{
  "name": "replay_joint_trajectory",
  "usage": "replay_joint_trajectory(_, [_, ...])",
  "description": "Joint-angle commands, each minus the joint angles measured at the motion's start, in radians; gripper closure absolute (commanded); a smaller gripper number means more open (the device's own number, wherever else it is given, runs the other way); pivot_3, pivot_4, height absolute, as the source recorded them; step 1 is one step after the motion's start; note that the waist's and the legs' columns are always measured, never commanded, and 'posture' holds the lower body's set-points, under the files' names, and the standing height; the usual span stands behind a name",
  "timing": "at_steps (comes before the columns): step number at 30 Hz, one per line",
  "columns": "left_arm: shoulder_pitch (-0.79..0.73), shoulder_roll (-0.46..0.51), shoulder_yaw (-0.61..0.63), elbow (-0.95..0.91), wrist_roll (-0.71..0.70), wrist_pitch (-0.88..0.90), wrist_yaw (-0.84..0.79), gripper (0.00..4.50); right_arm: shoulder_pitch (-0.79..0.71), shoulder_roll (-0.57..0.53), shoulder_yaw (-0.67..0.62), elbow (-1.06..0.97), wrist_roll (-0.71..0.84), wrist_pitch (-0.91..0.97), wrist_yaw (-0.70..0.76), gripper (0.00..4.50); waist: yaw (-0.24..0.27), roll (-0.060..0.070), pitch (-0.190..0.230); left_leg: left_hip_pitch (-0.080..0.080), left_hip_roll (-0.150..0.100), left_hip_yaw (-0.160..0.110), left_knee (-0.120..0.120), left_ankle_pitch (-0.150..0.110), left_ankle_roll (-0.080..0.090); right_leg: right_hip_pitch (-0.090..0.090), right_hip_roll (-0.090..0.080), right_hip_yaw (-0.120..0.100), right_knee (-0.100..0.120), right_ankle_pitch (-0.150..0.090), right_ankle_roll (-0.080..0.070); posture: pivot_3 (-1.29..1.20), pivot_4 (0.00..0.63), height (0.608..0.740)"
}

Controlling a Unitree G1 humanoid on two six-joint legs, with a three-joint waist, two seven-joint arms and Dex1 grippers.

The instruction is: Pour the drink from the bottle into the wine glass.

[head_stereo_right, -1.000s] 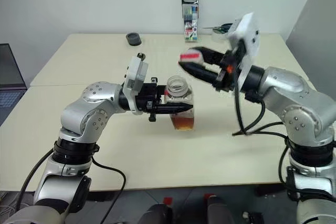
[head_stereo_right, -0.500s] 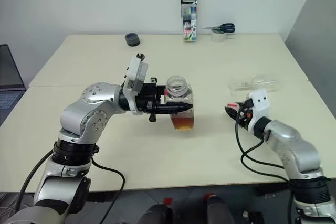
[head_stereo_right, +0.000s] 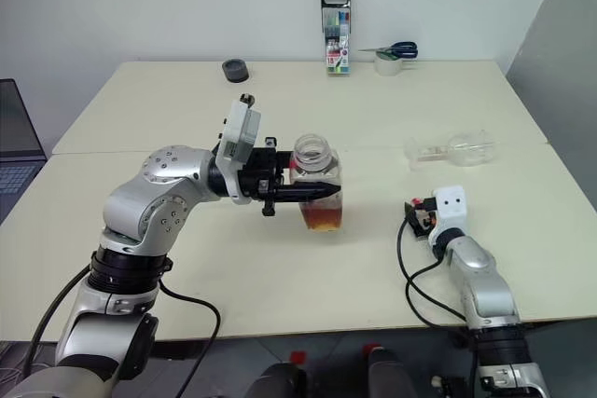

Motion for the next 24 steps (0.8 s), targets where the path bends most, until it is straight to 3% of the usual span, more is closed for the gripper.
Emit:
replay_joint_trajectory(1, [-0.012,0.005,0.022,-0.061,-0.021,-0.008,-0.002,2.66,0.01,-0.002,-0.011,-0.024,-0.02,-0.02,0.018,0.06,0.0,0.0,0.0,0.0,0.0,0.0,0.0,0.0,0.0,0.0,0.0,0.0,0.0,0.0,0.0,0.0,0.15,0.74])
replay_joint_trajectory(5, [-0.007,0.008,0.027,-0.068,-0.022,-0.006,0.002,2.66,0.02,-0.006,-0.023,-0.075,-0.013,-0.016,0.041,0.06,0.0,0.0,0.0,0.0,0.0,0.0,0.0,0.0,0.0,0.0,0.0,0.0,0.0,0.0,0.0,0.0,0.15,0.74])
replay_joint_trajectory(9, [0.006,0.014,0.037,-0.075,-0.014,-0.009,0.02,2.66,0.026,-0.081,-0.026,-0.217,-0.006,-0.04,0.136,0.06,0.0,0.001,0.0,0.0,0.0,0.0,0.0,0.0,0.0,0.0,0.0,0.0,0.0,0.0,0.0,0.0,0.15,0.74])
replay_joint_trajectory(19, [-0.007,0.057,0.1,0.041,0.09,-0.116,0.112,2.66,-0.102,-0.404,-0.131,-0.619,0.554,0.439,0.513,0.06,0.004,0.001,0.001,0.0,0.0,-0.004,0.001,-0.002,0.004,0.002,0.0,-0.004,-0.001,0.0,0.0,0.0,0.15,0.74])
replay_joint_trajectory(21, [-0.01,0.054,0.131,0.067,0.11,-0.13,0.166,2.66,-0.155,-0.435,-0.162,-0.631,0.702,0.532,0.523,0.06,0.006,0.0,0.001,-0.001,0.0,-0.005,0.001,-0.002,0.004,0.002,0.0,-0.004,-0.002,0.0,0.0,0.0,0.15,0.74])
replay_joint_trajectory(24, [-0.01,0.043,0.169,0.097,0.146,-0.151,0.256,2.66,-0.261,-0.395,-0.16,-0.592,0.798,0.583,0.466,0.06,0.004,0.0,0.001,-0.001,-0.001,-0.007,0.002,-0.002,0.004,0.001,-0.001,-0.003,-0.001,0.0,0.0,0.0,0.15,0.74])
